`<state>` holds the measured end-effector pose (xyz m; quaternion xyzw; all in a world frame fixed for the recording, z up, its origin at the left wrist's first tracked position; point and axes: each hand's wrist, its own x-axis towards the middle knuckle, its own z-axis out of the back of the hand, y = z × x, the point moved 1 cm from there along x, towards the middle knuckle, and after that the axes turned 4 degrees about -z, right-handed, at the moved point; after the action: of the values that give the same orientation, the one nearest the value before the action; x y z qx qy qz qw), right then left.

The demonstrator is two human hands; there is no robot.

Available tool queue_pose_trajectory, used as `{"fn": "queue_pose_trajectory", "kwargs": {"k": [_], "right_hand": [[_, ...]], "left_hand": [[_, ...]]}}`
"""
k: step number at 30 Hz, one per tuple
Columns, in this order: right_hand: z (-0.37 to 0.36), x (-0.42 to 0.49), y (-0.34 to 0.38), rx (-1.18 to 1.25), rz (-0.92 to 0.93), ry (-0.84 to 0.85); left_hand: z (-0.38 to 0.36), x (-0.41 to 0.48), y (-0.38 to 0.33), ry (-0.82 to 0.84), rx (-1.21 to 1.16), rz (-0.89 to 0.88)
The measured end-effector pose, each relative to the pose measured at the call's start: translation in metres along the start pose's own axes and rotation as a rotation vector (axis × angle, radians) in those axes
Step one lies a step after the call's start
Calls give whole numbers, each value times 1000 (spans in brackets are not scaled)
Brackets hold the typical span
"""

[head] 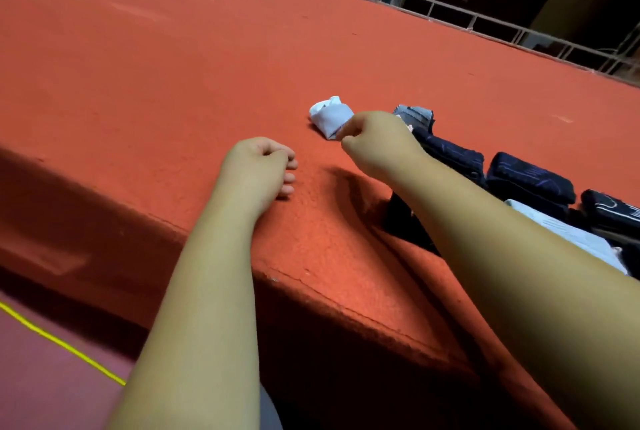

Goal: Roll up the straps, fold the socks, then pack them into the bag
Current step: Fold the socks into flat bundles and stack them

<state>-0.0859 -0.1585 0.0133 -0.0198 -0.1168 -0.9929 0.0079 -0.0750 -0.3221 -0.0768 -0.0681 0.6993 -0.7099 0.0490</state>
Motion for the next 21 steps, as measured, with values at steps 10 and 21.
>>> {"fn": "queue_pose_trajectory", "kwargs": {"k": [10,21], "right_hand": [[-35,100,-8,-7,13,28],[-35,71,0,-152,184,-113]], "left_hand": [[5,15,0,55,-146,135],[15,11,-1,-18,-139,18]]}}
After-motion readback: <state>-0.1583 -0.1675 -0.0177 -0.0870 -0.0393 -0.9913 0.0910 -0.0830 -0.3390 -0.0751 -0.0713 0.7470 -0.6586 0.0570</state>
